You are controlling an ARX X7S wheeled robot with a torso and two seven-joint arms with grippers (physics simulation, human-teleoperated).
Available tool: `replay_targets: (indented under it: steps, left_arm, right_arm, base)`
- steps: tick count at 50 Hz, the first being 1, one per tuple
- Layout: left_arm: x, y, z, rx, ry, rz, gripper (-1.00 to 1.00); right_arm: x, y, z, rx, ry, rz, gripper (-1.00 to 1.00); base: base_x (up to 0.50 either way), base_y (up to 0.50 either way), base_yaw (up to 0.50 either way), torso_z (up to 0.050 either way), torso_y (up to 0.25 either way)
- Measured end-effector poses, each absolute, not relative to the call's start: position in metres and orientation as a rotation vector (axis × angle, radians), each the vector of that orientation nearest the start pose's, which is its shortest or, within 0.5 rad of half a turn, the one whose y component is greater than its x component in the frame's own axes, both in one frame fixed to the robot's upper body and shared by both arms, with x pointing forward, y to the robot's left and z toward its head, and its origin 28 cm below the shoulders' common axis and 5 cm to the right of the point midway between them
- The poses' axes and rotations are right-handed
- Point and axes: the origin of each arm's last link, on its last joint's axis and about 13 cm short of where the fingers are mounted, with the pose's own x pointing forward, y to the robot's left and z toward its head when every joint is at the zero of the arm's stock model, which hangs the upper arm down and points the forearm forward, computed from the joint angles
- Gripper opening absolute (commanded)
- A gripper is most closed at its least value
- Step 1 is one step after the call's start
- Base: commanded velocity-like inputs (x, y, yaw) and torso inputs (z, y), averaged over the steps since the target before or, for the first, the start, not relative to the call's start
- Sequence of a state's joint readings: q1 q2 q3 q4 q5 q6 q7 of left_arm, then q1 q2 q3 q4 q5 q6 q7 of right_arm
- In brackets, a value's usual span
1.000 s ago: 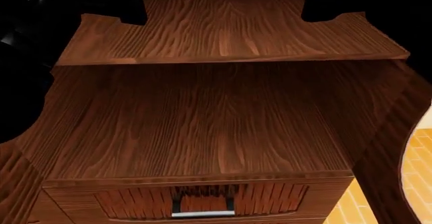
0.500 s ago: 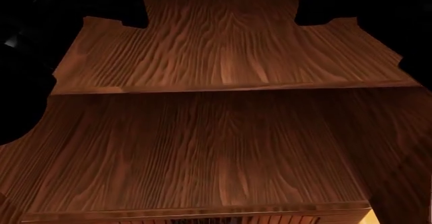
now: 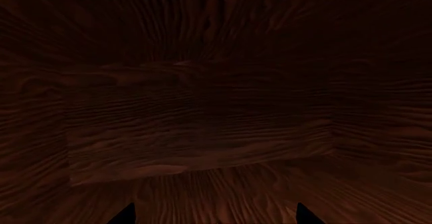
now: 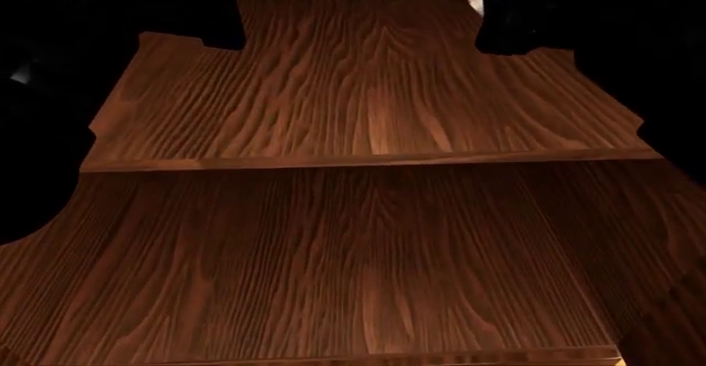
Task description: Pick the scallop from the counter and place it in the cabinet.
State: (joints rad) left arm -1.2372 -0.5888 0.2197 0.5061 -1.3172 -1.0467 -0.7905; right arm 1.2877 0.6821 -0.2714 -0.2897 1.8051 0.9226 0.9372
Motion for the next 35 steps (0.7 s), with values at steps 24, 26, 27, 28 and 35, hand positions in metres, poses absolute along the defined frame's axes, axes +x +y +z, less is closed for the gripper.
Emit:
replay_targets:
  steps: [24,26,27,28,35]
  left_arm:
    - [0.239,0.226,0.337,0.046,-0.322,-0.143,1.00]
    - [0.239,0.226,0.337,0.045,-0.320,-0.142,1.00]
    - [0.239,0.226,0.336,0.044,-0.319,-0.142,1.00]
    - [0.239,0.226,0.336,0.044,-0.318,-0.142,1.00]
    - [0.240,0.227,0.333,0.040,-0.312,-0.140,1.00]
  right_arm:
    - [0.239,-0.127,0.349,0.298,0.057,0.324,-1.00]
    - [0.240,-0.127,0.349,0.301,0.071,0.331,-1.00]
    - [0.240,-0.127,0.348,0.304,0.078,0.335,-1.00]
    - [0.241,-0.126,0.348,0.306,0.085,0.338,-1.00]
    - [0.243,-0.125,0.343,0.321,0.133,0.359,-1.00]
  base:
    - [0.00,0.00,0.00,0.000,0.000]
    - [0.00,0.00,0.00,0.000,0.000]
    - [0.00,0.00,0.00,0.000,0.000]
    - [0.00,0.00,0.00,0.000,0.000]
    - [0.00,0.00,0.00,0.000,0.000]
